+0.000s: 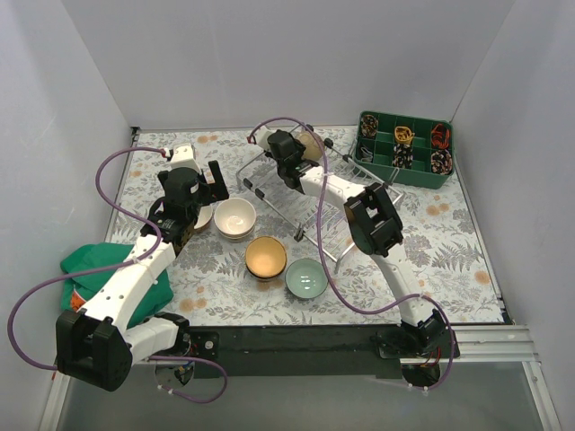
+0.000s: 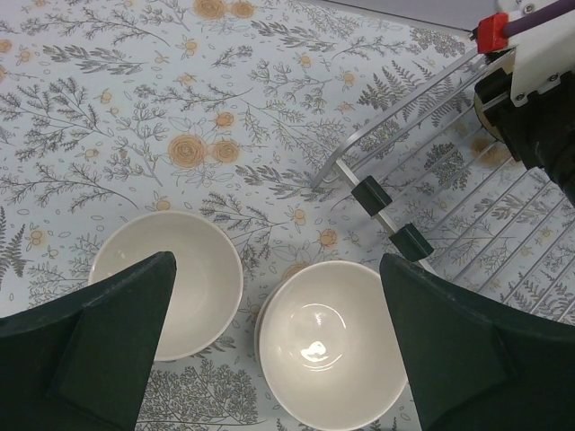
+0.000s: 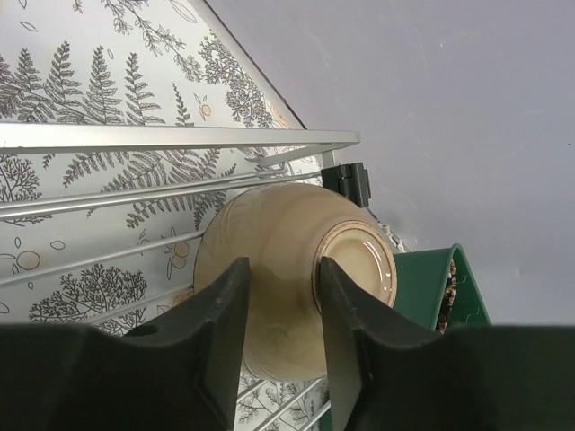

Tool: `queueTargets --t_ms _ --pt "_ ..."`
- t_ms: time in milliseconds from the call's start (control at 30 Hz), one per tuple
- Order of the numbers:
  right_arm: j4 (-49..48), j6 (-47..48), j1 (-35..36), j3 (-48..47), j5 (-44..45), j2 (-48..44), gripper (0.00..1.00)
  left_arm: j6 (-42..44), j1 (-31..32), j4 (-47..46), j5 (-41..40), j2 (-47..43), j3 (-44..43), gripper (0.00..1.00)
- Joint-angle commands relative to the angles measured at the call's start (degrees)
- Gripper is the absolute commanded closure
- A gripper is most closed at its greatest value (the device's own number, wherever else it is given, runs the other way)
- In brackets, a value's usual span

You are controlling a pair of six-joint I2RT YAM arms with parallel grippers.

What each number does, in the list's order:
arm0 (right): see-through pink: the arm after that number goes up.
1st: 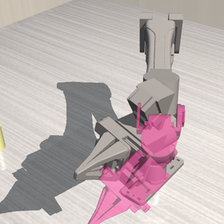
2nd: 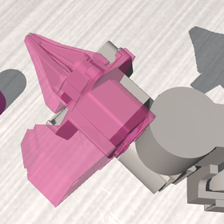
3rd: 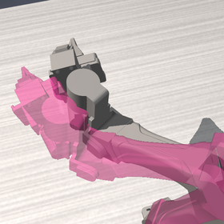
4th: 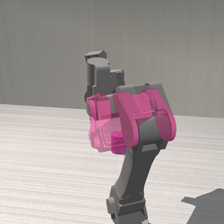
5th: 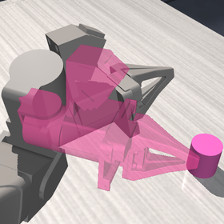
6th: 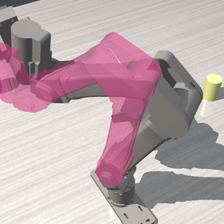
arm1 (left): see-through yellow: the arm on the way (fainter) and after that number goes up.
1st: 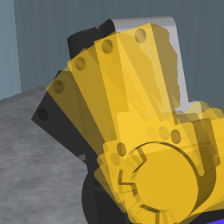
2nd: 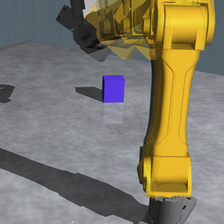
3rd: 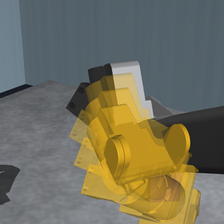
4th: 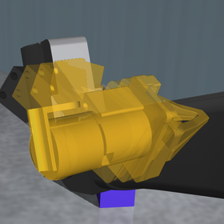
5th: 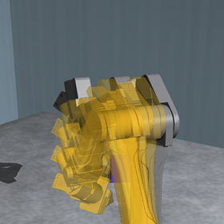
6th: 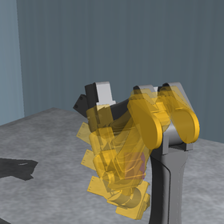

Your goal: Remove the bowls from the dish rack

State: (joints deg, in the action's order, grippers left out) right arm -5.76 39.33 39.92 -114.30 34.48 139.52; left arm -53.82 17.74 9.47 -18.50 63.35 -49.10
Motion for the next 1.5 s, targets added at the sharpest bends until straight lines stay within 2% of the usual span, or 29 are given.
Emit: queueTargets --t_ms 0,167,267,533,700,800,1067,1467 --pt "4.4 -0.2 -1.0 1.8 0.8 -2.1 0.61 0.4 -0.3 0.1 0.5 -0.2 0.8 0.02" --pt "5.8 -0.8 -0.9 3.2 0.3 -4.1 0.64 0.4 -0.4 0.1 0.7 -0.1 0.8 0.02" --pt "8.7 -2.4 -1.1 4.4 -0.1 -5.0 0.62 0.4 -0.3 0.2 0.8 -0.1 0.8 0.02" --pt "13.9 -7.1 -2.1 8.4 -1.4 -7.4 0.42 0.4 -0.3 0.2 1.5 0.2 0.8 0.02" --pt "17.7 -8.0 -2.6 8.8 -2.4 -8.3 0.22 0.6 -0.4 0.4 1.9 0.4 0.8 0.02" --pt "20.2 -9.0 -2.7 9.2 -3.8 -8.9 0.15 0.6 -0.4 0.4 2.2 0.7 0.6 0.02" --pt "20.5 -8.9 -2.8 7.4 -2.3 -6.3 0.08 0.5 -0.4 0.7 2.8 1.2 0.4 0.02" --pt "19.3 -9.4 -2.9 3.6 2.7 0.8 0.07 0.6 -0.4 0.8 3.3 1.6 0.3 0.02"
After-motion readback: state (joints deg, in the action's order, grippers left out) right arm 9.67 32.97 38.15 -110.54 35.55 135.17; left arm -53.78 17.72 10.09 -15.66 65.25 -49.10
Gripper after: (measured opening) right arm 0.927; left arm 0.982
